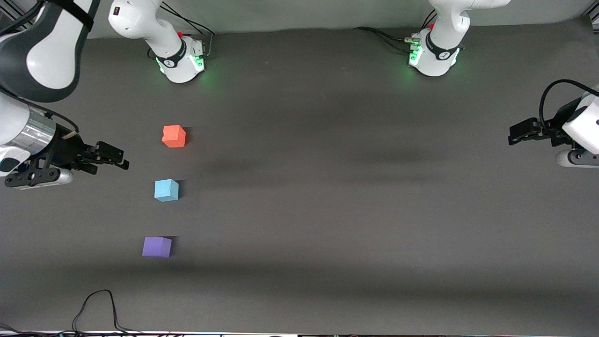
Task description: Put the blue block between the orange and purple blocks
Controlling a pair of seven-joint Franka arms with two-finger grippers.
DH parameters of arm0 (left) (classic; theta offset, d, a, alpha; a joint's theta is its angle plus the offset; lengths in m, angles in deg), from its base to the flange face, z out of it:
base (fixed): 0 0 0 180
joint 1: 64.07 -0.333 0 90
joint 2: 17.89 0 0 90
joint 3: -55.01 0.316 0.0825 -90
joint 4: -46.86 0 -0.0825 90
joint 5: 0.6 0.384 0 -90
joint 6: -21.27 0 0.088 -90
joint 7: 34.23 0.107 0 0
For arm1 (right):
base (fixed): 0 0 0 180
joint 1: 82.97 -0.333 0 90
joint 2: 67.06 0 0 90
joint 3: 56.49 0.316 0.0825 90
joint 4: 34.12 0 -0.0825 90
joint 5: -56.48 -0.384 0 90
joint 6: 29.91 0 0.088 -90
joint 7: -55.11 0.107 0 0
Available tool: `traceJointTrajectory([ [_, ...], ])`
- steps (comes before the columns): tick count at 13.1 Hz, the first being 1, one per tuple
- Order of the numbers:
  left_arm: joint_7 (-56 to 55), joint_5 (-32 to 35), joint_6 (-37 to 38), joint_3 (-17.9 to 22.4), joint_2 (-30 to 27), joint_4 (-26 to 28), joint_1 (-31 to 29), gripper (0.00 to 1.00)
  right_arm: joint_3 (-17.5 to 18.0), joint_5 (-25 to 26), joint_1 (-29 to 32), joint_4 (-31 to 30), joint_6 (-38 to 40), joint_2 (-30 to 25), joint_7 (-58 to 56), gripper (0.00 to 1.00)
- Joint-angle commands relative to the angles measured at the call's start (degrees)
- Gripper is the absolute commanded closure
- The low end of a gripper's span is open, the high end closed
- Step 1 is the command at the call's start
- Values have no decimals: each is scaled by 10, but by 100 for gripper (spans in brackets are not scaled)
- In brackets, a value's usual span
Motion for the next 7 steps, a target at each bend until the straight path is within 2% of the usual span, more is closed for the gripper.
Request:
traceJointTrajectory([
  [1, -5, 6, -8, 3, -4, 3, 6, 0, 155, 47, 158, 105, 46, -4, 29, 0],
  [3, -5, 6, -8, 3, -4, 3, 6, 0, 225, 82, 204, 118, 44, -30, 60, 0],
  [4, -5, 6, -8, 3, -4, 3, 6, 0, 296, 122, 244, 124, 38, -56, 95, 0],
  [5, -5, 6, -8, 3, -4, 3, 6, 0, 403, 181, 302, 117, 18, -102, 137, 0],
  [6, -5, 6, -8, 3, -4, 3, 7, 0, 527, 250, 377, 75, -20, -161, 175, 0],
  [7, -5, 6, -8, 3, -4, 3, 6, 0, 643, 306, 451, -3, -78, -227, 208, 0],
])
